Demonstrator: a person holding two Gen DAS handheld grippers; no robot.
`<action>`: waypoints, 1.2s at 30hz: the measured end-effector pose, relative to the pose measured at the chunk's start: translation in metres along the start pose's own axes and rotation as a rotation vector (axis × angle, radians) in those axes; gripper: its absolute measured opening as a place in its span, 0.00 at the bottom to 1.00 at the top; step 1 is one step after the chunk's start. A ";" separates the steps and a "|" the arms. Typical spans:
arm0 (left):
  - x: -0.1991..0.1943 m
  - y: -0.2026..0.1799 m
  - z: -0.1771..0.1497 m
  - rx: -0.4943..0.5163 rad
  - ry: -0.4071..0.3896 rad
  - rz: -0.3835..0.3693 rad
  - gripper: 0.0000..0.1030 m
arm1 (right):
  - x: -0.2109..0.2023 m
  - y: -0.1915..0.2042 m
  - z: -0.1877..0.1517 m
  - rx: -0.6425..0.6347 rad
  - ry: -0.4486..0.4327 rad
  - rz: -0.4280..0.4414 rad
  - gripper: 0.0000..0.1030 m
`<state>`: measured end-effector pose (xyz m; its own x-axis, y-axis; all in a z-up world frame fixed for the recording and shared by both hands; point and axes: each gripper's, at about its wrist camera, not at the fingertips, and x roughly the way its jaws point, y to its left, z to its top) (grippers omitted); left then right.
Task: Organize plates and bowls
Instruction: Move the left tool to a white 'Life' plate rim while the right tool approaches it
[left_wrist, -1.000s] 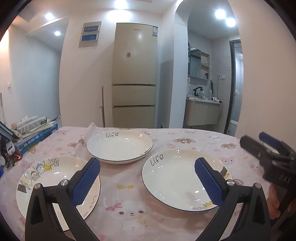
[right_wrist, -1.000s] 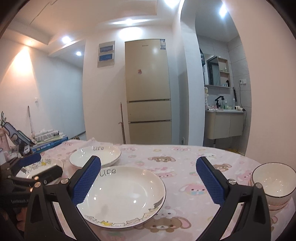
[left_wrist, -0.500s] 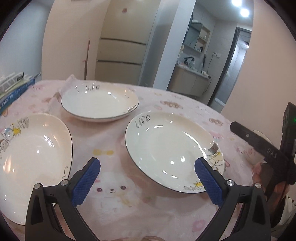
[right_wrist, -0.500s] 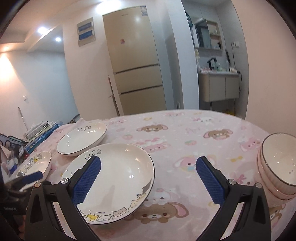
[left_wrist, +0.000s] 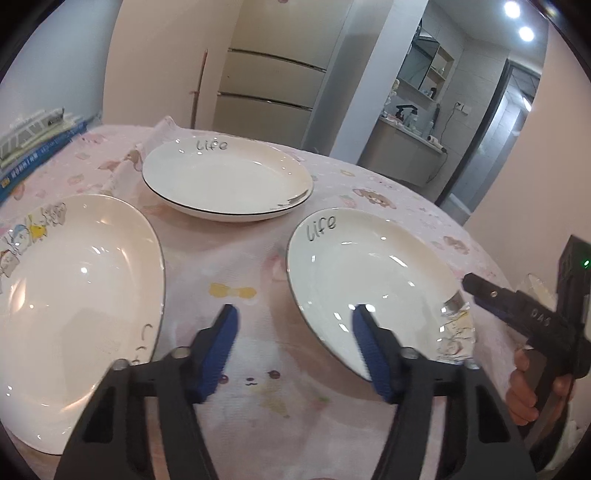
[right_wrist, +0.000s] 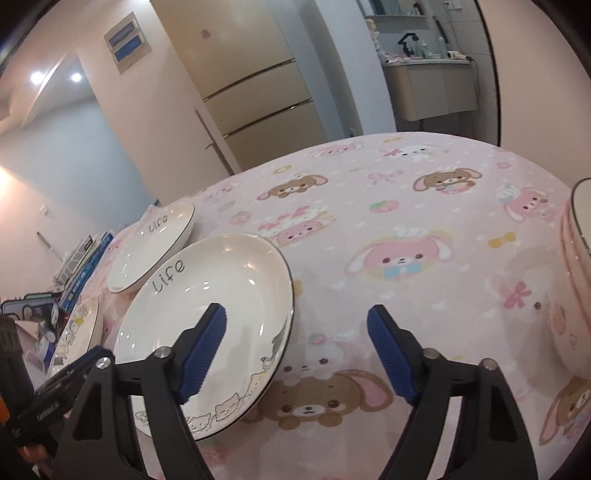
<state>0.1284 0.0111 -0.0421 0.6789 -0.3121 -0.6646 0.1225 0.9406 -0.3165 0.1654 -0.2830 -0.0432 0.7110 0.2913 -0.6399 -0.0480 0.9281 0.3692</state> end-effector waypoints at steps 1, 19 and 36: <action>0.000 0.002 0.004 -0.026 0.028 -0.022 0.53 | 0.000 0.001 0.002 -0.008 0.003 0.020 0.71; 0.058 0.015 0.036 -0.172 0.226 -0.071 0.33 | 0.038 -0.014 0.059 0.085 0.268 0.072 0.47; 0.064 0.015 0.036 -0.117 0.229 -0.094 0.16 | 0.068 -0.016 0.042 0.091 0.406 0.229 0.29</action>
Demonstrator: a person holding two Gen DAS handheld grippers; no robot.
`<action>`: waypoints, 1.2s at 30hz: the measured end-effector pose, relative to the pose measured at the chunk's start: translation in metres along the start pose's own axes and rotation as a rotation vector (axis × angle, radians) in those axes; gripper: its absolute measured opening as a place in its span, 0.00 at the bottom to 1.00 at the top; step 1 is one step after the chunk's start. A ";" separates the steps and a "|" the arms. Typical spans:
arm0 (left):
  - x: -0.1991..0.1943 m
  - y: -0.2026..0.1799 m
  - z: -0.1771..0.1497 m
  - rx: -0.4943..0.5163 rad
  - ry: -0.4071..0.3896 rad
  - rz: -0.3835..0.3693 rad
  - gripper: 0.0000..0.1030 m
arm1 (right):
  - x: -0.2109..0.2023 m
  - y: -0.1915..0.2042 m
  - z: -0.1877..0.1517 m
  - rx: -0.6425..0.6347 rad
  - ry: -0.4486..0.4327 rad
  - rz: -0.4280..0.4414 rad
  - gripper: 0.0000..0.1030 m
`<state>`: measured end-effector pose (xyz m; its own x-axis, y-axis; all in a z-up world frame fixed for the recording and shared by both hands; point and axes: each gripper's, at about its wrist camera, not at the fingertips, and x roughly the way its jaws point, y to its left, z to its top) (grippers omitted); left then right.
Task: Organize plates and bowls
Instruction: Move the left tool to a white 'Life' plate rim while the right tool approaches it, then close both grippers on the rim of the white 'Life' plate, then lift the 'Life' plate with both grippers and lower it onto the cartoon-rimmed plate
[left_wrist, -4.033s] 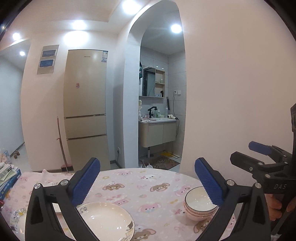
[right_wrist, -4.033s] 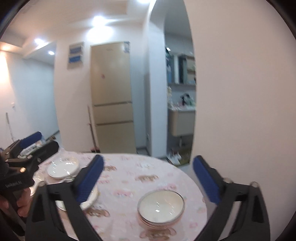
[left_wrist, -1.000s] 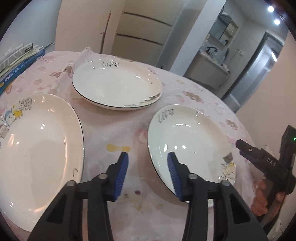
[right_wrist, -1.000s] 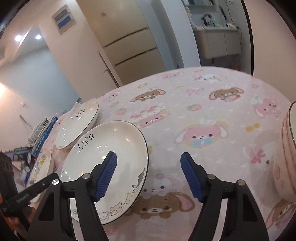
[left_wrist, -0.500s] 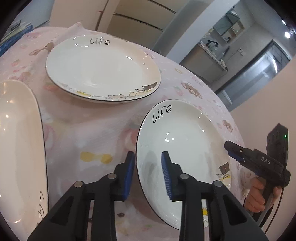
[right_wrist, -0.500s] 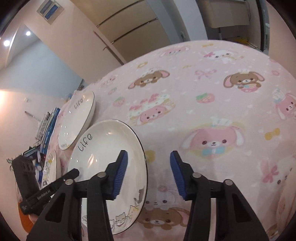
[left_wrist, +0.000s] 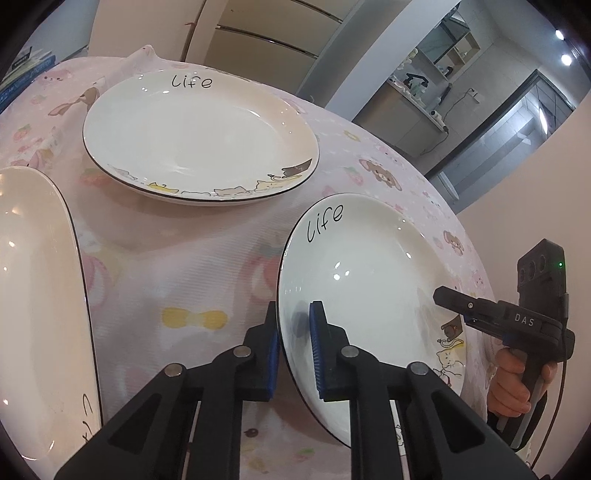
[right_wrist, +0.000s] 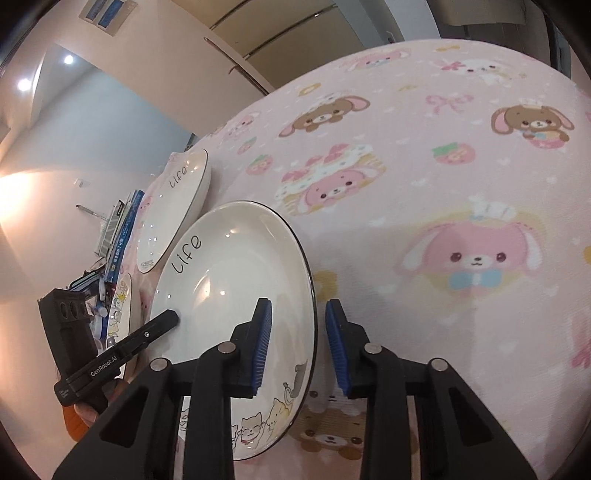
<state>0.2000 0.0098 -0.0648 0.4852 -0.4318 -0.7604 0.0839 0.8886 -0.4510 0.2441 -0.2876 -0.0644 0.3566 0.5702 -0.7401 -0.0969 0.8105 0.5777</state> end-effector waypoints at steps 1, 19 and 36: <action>0.000 0.000 0.000 0.001 0.000 -0.001 0.16 | 0.000 0.001 0.000 -0.004 -0.005 -0.002 0.29; -0.002 0.001 -0.003 0.019 -0.012 -0.004 0.14 | 0.000 -0.005 -0.003 0.014 -0.014 -0.011 0.10; -0.021 -0.005 0.002 0.006 -0.029 -0.009 0.14 | -0.020 0.015 -0.007 -0.039 -0.063 -0.039 0.12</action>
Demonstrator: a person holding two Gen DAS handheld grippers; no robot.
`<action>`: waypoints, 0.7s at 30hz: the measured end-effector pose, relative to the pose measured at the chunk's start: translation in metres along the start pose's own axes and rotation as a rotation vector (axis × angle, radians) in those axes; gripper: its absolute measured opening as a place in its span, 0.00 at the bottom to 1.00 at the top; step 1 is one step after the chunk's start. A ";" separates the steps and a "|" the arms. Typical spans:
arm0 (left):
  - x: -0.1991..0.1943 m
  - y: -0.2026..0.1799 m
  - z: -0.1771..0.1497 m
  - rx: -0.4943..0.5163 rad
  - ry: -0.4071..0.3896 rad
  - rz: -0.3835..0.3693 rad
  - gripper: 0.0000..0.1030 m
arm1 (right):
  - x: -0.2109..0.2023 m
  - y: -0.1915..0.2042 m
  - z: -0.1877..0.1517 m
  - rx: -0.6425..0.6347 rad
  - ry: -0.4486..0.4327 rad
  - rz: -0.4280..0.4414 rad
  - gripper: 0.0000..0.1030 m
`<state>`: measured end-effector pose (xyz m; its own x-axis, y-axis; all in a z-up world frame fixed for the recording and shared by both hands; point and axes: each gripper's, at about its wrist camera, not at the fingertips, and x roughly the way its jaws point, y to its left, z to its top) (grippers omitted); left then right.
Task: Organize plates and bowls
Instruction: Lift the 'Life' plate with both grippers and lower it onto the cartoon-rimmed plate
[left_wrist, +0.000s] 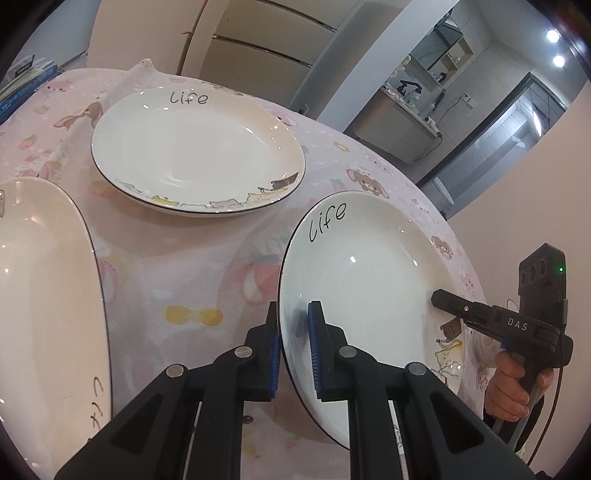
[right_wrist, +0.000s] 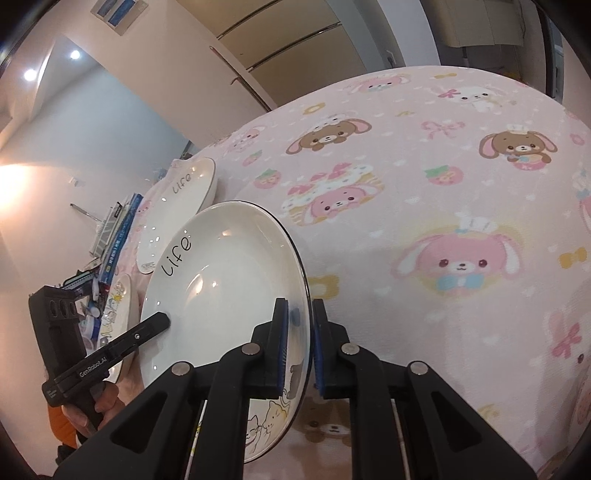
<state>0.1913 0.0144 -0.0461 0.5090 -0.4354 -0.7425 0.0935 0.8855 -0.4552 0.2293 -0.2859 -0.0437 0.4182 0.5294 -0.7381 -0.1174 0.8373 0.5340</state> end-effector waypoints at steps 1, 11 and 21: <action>-0.002 -0.001 0.000 -0.005 0.018 0.014 0.14 | 0.000 0.000 0.000 0.002 0.006 0.013 0.12; -0.046 -0.001 0.001 -0.016 0.011 0.066 0.14 | -0.005 0.026 -0.001 -0.009 0.068 0.027 0.12; -0.123 0.040 -0.004 -0.074 -0.100 0.080 0.14 | -0.014 0.109 -0.006 -0.131 0.097 0.011 0.12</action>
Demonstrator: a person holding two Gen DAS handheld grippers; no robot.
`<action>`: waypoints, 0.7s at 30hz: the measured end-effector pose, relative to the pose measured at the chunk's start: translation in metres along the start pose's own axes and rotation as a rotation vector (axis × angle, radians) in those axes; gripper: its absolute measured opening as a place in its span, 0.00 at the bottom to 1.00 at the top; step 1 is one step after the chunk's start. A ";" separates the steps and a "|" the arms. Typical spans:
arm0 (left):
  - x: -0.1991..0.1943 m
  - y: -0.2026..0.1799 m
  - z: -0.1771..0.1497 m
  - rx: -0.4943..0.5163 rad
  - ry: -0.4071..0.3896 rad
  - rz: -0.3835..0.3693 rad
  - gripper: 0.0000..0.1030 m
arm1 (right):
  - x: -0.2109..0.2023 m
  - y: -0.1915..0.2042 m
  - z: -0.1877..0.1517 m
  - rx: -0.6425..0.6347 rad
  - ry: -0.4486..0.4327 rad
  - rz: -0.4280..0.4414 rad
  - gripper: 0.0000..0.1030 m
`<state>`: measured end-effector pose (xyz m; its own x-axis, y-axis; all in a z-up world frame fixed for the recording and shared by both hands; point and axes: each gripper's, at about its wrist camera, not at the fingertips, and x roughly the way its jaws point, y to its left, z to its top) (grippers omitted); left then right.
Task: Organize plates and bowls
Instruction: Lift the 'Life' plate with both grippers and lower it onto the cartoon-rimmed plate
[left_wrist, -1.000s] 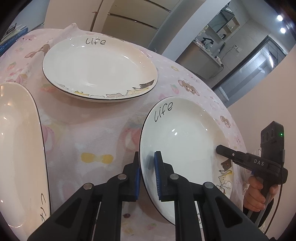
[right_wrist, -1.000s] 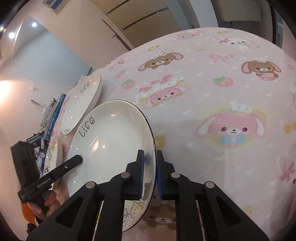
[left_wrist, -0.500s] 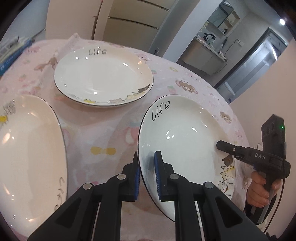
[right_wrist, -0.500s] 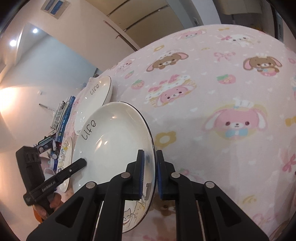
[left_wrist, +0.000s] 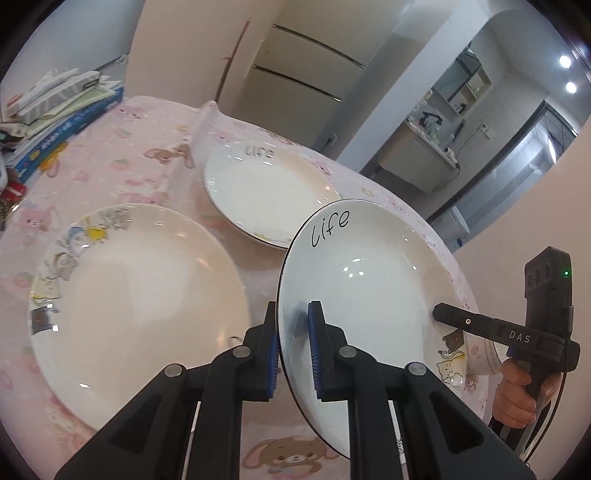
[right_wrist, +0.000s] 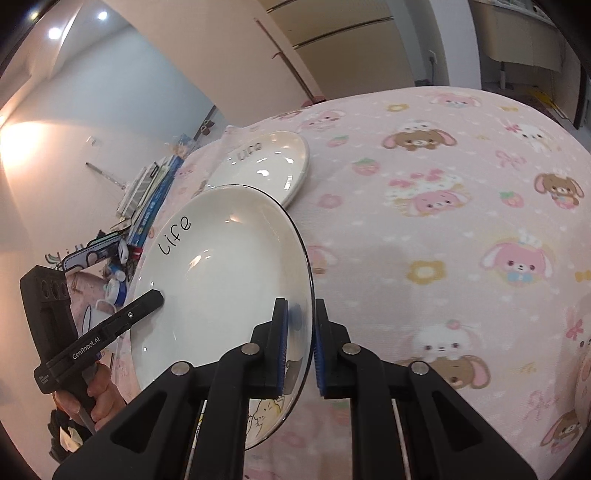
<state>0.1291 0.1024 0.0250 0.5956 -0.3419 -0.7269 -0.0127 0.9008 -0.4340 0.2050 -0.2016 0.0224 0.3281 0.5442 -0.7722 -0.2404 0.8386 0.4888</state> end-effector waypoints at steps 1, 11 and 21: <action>-0.004 0.004 0.000 -0.005 -0.004 0.008 0.14 | 0.002 0.009 0.001 -0.013 0.002 0.001 0.12; -0.046 0.062 0.002 -0.082 -0.036 0.059 0.14 | 0.038 0.073 0.001 -0.075 0.073 0.030 0.13; -0.059 0.118 -0.005 -0.154 -0.041 0.095 0.14 | 0.077 0.124 0.003 -0.139 0.128 0.032 0.13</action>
<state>0.0884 0.2278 0.0145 0.6184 -0.2430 -0.7473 -0.1914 0.8758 -0.4432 0.2030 -0.0557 0.0249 0.2019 0.5556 -0.8066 -0.3756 0.8045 0.4601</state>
